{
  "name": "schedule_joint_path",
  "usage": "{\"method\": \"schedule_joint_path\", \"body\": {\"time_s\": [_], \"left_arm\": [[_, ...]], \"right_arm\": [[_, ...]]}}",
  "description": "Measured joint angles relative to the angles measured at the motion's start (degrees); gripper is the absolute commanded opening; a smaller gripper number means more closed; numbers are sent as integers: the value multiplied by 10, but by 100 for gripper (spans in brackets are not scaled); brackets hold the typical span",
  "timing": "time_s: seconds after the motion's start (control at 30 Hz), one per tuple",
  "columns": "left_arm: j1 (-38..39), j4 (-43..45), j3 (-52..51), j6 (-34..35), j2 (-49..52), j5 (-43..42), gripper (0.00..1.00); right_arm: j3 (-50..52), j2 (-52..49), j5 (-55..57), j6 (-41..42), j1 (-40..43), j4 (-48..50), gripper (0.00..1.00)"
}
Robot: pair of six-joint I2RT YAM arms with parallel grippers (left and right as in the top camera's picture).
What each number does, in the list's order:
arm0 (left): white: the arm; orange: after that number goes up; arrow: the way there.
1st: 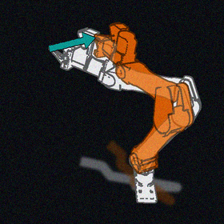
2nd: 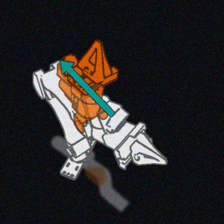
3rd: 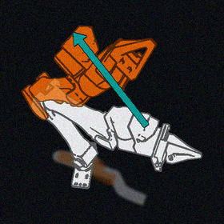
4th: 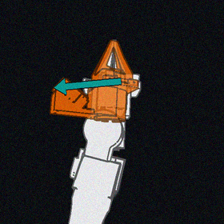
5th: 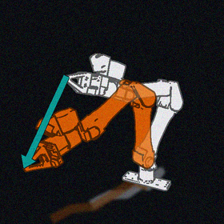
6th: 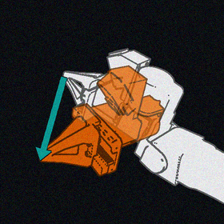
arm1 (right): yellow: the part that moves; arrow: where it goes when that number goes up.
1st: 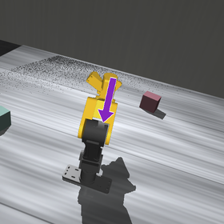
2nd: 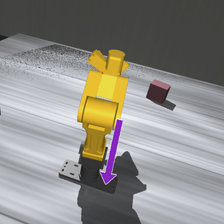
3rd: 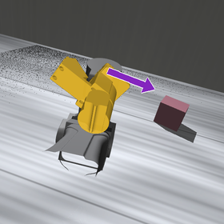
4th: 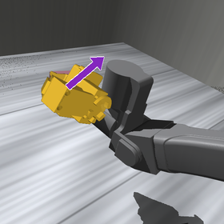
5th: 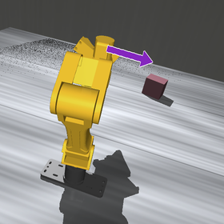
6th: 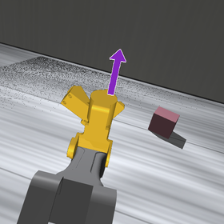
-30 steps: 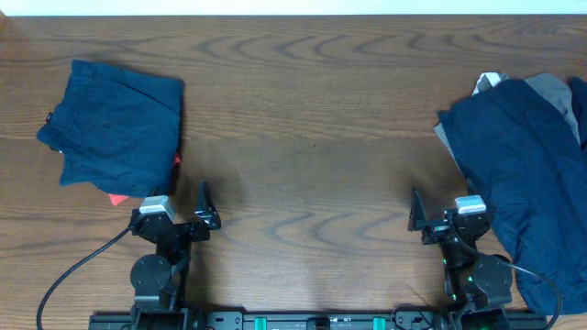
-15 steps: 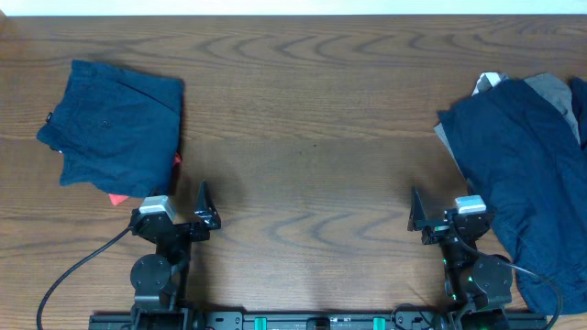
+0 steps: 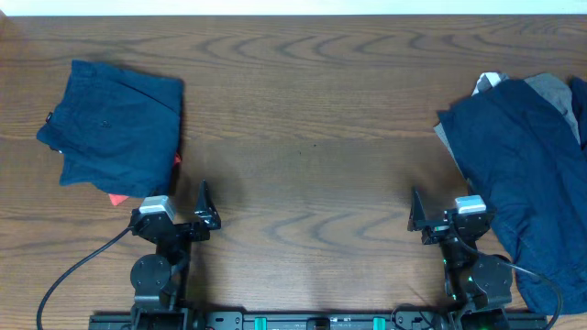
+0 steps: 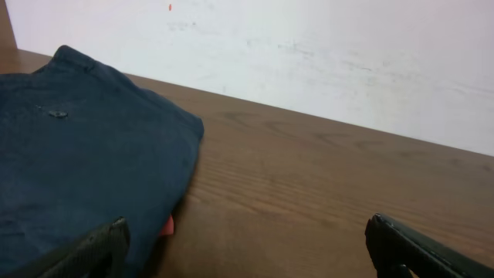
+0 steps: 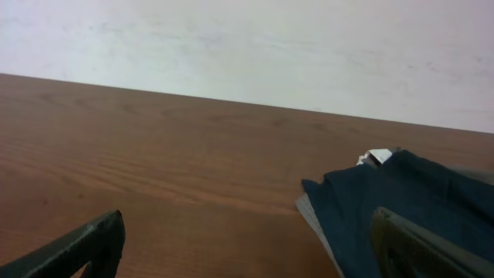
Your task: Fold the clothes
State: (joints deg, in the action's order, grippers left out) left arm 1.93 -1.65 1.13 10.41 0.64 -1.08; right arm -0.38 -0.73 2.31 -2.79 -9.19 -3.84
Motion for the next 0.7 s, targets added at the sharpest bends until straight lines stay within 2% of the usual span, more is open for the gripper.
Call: {"method": "schedule_joint_path", "body": {"time_s": [0.7], "left_arm": [[0, 0, 0, 3, 3, -2, 98]], "right_arm": [[0, 0, -26, 3, 0, 3, 99]]}}
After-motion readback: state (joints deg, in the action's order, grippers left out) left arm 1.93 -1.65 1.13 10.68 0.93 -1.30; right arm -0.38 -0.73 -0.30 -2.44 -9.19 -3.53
